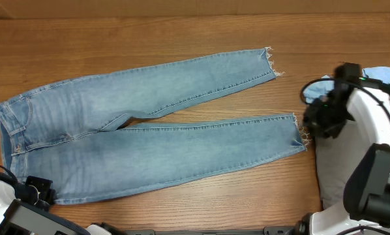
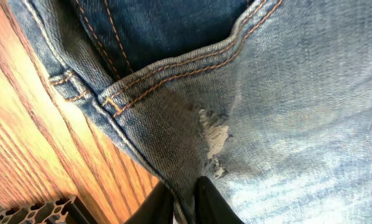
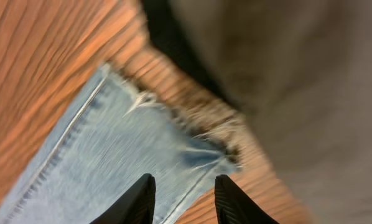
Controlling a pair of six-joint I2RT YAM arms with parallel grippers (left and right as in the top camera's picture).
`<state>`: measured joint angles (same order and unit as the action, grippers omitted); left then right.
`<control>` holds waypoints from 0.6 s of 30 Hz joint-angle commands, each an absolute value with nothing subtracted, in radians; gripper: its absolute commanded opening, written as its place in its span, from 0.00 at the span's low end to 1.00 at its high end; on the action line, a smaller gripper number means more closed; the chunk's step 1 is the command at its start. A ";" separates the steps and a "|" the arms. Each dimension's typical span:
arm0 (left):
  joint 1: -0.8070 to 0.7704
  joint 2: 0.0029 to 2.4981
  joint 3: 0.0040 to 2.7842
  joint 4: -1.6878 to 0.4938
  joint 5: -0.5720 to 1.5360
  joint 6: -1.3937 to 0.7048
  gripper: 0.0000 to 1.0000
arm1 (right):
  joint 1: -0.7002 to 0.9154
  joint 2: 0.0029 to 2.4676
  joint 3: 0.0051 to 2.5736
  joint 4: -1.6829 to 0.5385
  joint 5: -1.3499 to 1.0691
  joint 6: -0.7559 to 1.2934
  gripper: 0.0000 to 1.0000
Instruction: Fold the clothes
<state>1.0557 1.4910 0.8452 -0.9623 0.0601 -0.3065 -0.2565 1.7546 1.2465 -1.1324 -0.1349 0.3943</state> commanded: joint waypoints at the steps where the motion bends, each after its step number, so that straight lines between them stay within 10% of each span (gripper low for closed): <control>1: 1.060 1.496 0.869 -0.965 0.072 -0.284 0.17 | -0.309 1.732 1.209 -1.132 -0.215 0.400 0.35; 12: 1.060 1.496 0.869 -0.968 0.072 -0.284 0.21 | -0.314 1.732 0.961 -0.965 -0.250 0.432 0.52; 18: 1.060 1.496 0.869 -0.969 0.072 -0.284 0.22 | -0.314 1.732 0.845 -0.811 -0.347 0.449 0.38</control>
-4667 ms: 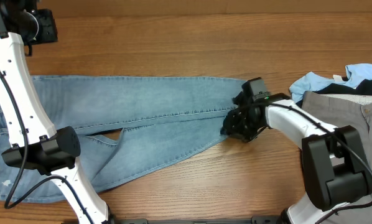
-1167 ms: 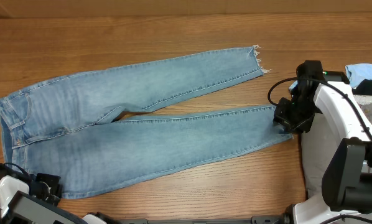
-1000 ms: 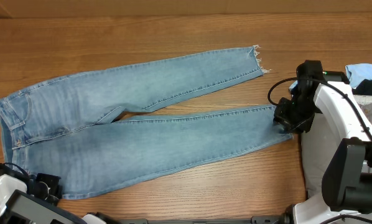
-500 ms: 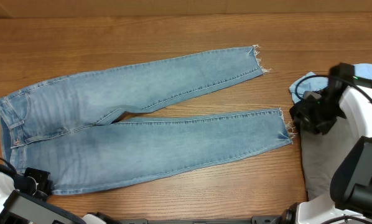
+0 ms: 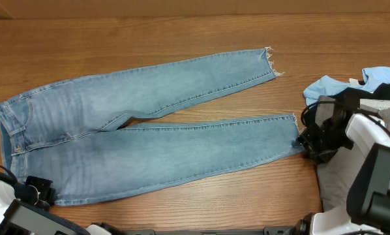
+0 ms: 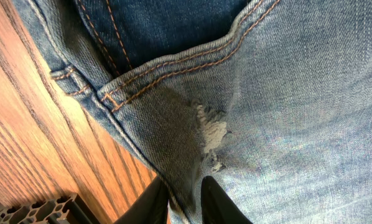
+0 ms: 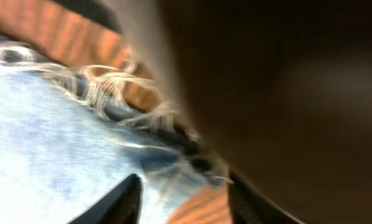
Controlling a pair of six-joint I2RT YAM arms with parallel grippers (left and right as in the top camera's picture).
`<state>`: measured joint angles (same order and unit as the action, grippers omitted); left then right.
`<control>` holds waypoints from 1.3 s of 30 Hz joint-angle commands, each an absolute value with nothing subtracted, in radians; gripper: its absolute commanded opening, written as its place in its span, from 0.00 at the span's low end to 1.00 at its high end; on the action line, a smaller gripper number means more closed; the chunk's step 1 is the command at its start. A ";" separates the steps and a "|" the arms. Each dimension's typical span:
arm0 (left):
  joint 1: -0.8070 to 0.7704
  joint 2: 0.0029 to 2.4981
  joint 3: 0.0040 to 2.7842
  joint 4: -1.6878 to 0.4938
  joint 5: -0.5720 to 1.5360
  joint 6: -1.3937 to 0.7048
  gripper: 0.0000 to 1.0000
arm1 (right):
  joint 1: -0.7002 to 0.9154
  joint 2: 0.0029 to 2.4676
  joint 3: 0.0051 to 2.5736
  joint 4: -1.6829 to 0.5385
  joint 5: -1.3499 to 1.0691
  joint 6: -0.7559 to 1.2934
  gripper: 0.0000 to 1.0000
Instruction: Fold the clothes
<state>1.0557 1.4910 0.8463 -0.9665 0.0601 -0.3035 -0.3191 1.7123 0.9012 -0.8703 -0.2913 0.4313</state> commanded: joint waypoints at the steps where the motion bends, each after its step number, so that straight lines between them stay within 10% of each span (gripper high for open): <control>1: 1.060 1.496 0.869 -0.969 0.072 -0.284 0.22 | -0.314 1.732 0.837 -0.791 -0.351 0.450 0.29; 6: 1.060 1.496 0.869 -0.972 0.072 -0.284 0.22 | -0.314 1.732 0.847 -0.790 -0.361 0.442 0.04; 20: 1.060 1.496 0.869 -0.976 0.072 -0.284 0.29 | -0.315 1.703 1.182 -1.122 -0.353 0.292 0.04; 39: 1.103 1.498 0.868 -0.982 0.025 -0.312 0.72 | -0.315 1.703 1.278 -1.145 -0.398 0.283 0.04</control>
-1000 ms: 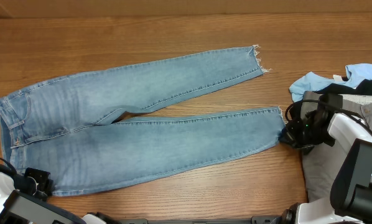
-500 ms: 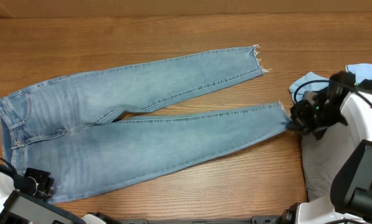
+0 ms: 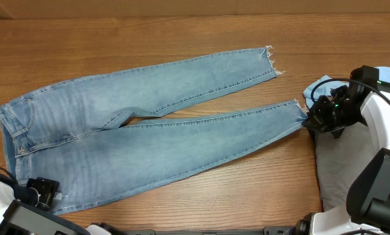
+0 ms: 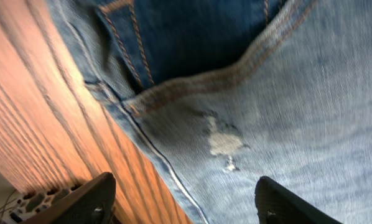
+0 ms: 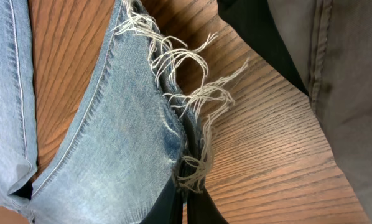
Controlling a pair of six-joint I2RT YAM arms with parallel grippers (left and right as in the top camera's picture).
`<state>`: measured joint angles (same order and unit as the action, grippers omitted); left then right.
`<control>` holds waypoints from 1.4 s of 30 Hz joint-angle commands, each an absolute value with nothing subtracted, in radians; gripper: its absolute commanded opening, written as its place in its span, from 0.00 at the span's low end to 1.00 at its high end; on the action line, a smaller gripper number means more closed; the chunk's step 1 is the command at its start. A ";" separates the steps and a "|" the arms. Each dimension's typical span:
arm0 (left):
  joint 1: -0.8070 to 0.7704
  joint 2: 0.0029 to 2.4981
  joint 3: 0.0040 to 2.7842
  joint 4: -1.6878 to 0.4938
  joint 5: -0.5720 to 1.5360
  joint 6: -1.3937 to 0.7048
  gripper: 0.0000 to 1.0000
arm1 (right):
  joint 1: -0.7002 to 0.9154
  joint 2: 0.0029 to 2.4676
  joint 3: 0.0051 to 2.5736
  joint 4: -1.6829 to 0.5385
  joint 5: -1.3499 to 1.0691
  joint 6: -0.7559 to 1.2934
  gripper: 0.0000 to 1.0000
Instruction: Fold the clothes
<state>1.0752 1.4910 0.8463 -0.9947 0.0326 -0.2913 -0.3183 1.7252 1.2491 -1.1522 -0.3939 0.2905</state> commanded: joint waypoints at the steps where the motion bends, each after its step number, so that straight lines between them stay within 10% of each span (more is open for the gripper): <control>1: 1.107 1.498 0.866 -0.976 0.037 -0.315 0.70 | -0.315 1.703 1.278 -1.141 -0.398 0.283 0.04; 7: 1.109 1.499 0.833 -0.959 0.014 -0.323 0.69 | -0.315 1.703 1.278 -1.135 -0.398 0.284 0.04; 12: 1.125 1.499 0.833 -0.948 -0.019 -0.342 0.49 | -0.316 1.703 1.278 -1.135 -0.398 0.284 0.04; 27: 1.125 1.653 0.825 -0.907 0.005 -0.405 0.53 | -0.316 1.703 1.278 -1.136 -0.398 0.284 0.04; 36: 1.125 1.673 0.833 -0.909 0.035 -0.364 0.04 | -0.316 1.703 1.279 -1.131 -0.398 0.287 0.04; 42: 1.125 1.655 0.918 -1.000 0.075 -0.305 0.04 | -0.316 1.699 1.378 -1.187 -0.393 0.260 0.04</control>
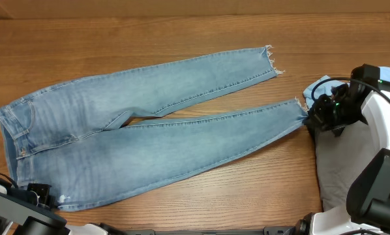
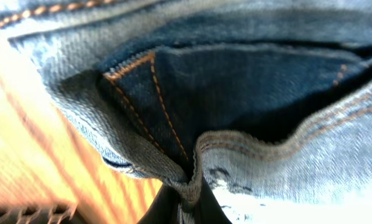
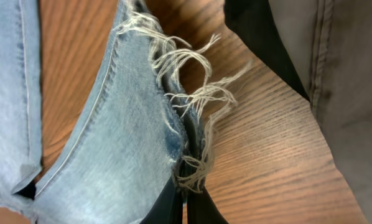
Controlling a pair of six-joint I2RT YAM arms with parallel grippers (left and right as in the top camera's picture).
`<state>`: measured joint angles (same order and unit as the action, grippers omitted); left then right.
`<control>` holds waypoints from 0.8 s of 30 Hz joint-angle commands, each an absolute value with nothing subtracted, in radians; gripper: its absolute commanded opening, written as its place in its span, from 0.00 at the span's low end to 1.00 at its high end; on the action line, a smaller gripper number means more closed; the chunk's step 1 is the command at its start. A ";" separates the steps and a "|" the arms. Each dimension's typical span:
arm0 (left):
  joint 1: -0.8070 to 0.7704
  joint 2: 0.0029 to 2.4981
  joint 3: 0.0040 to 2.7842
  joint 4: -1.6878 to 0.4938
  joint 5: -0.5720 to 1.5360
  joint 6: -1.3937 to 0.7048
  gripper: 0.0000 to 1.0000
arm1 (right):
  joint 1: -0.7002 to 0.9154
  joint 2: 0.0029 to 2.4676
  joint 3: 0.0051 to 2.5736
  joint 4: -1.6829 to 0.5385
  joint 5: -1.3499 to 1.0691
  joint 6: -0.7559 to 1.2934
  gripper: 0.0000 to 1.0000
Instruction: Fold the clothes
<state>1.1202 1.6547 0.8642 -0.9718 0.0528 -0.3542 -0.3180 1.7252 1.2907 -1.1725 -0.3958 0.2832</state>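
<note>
Light blue jeans point(image 1: 149, 140) lie flat on the wooden table, waist at the left and both legs running right. At the near left corner of the waist, my left gripper point(image 1: 37, 194) is shut on a fold of the waistband edge point(image 2: 192, 168), with the dark inside of the denim showing above it. My right gripper point(image 1: 310, 119) is shut on the frayed hem point(image 3: 189, 124) of the near leg, its white threads hanging over the fingers point(image 3: 167, 208).
A pile of other clothes sits at the right edge: a grey garment point(image 1: 342, 163) and a light blue one point(image 1: 319, 85) behind my right arm. The grey cloth point(image 3: 341, 74) lies right next to the held hem. The table's near edge runs just below my left gripper.
My left gripper was open wide over the waist near the torn patch; it is now shut on the waistband edge. My right gripper still holds the hem in the same place.
At first my left gripper pinched the waist by the torn patch while my right hovered open over the near leg's hem. The right then came down at the hem, and later was shut on it, with the hem farther back. The left let go, then regripped the waistband.
</note>
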 commanded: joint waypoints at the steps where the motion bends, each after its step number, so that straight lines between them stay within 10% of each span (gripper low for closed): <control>1: 1.125 1.647 0.933 -1.017 0.090 -0.298 0.04 | -0.316 1.697 1.407 -1.213 -0.385 0.261 0.04; 24: 1.106 1.331 1.570 -1.412 0.041 -0.273 0.04 | -0.316 1.594 2.102 -1.694 -0.244 0.235 0.04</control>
<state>1.1122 1.3441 1.4788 -1.4445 0.1284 -0.2844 -0.2966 1.6173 2.0487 -1.7214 -0.3412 0.2253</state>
